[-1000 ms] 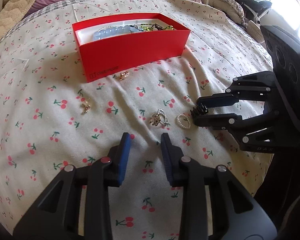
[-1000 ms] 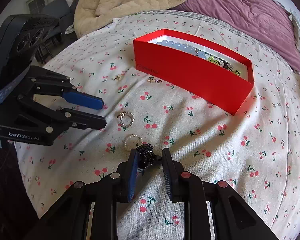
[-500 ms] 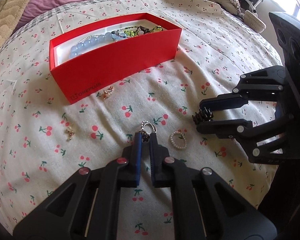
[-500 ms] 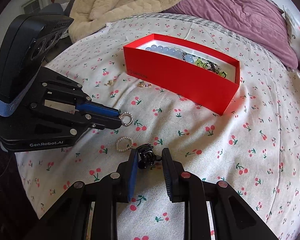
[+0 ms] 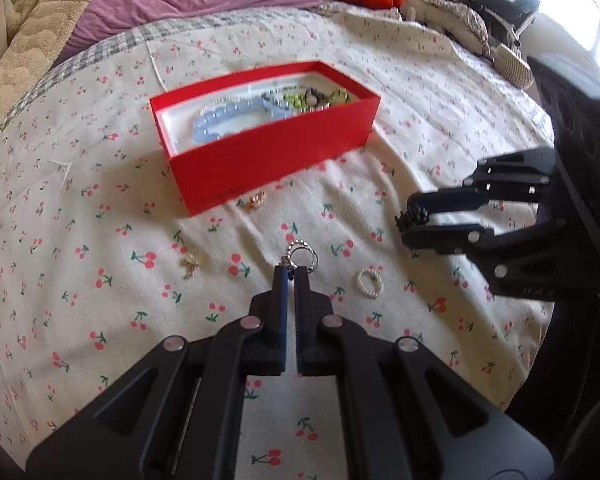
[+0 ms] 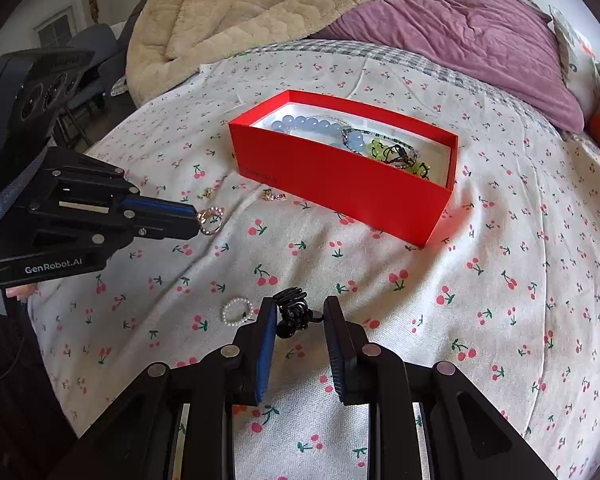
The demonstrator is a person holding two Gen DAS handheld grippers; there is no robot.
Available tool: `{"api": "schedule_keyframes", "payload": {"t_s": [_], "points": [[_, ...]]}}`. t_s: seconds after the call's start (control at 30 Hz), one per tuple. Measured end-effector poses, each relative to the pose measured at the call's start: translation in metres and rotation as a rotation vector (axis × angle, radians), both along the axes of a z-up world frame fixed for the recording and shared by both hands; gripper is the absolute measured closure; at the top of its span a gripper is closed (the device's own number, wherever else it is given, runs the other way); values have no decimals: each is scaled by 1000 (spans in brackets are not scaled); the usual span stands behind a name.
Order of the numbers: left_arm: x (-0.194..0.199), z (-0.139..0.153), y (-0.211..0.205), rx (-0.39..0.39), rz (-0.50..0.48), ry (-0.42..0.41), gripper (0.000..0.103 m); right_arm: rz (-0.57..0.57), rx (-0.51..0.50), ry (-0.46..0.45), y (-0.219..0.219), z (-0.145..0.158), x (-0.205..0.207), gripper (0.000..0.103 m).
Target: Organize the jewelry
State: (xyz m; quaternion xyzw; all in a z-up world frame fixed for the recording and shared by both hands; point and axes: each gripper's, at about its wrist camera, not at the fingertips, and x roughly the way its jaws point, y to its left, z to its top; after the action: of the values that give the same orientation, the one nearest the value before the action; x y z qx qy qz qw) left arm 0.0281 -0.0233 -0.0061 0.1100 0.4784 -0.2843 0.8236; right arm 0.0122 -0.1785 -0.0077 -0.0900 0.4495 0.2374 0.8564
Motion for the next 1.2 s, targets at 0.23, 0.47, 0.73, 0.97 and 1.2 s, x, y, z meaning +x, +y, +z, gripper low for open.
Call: {"api": "schedule_keyframes", "payload": {"t_s": [0.23,0.47,0.73,0.97,1.2], "points": [[-11,-15,-1,64,-46,51,71,18,-13,9,9,-3,1,79],[-16,-4,-7,14,-72,33,59,16,-7,13,9,-2,3,79],[-25,-14,-43,3,-167,67,59,-11,-5,18,0,-3,5,79],[-16,-25,-56,32,-128,50,72,-10,0,13,-2,-1,3,79],[-19,-28,-53,26,-111,38,96,-24,1,18,-7,0,2,79]]}}
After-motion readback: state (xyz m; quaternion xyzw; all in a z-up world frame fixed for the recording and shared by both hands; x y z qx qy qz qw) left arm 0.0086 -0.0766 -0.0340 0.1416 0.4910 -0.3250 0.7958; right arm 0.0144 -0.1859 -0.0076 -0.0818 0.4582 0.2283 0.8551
